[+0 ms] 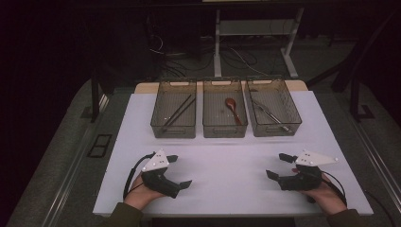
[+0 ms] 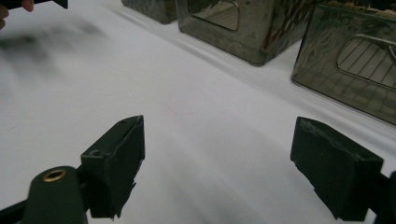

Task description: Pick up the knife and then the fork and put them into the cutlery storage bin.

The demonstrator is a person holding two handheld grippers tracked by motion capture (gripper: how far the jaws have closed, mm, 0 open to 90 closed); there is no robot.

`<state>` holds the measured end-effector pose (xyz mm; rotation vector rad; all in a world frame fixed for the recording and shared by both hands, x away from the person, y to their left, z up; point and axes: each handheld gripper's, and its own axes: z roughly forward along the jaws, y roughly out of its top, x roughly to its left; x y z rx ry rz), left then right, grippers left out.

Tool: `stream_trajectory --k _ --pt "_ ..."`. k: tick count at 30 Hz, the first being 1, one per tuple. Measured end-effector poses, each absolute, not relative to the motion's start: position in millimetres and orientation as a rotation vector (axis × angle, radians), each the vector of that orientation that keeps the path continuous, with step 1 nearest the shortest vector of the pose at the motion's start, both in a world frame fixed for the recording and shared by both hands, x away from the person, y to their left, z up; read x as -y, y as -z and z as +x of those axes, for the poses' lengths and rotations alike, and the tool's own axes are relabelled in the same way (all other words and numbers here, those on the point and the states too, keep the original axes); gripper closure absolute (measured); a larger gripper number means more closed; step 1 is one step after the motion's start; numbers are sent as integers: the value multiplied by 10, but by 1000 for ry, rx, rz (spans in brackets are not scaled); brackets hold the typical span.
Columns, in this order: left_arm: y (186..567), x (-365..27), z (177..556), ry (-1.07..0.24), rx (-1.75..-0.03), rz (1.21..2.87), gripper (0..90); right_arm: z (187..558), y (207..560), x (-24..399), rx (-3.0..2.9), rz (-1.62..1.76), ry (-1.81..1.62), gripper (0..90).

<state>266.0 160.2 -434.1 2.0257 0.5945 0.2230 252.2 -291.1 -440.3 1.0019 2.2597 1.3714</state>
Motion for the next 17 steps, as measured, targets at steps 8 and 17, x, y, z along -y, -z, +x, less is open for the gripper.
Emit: stream_trajectory --k 8,17 --pt "4347 -1600 2661 -220 -596 2025 0 2511 4432 2925 -2273 1009 -1373 170" --pt "4348 -1603 2666 -219 -596 2028 0 2518 4445 2929 -2284 1011 -1374 170"
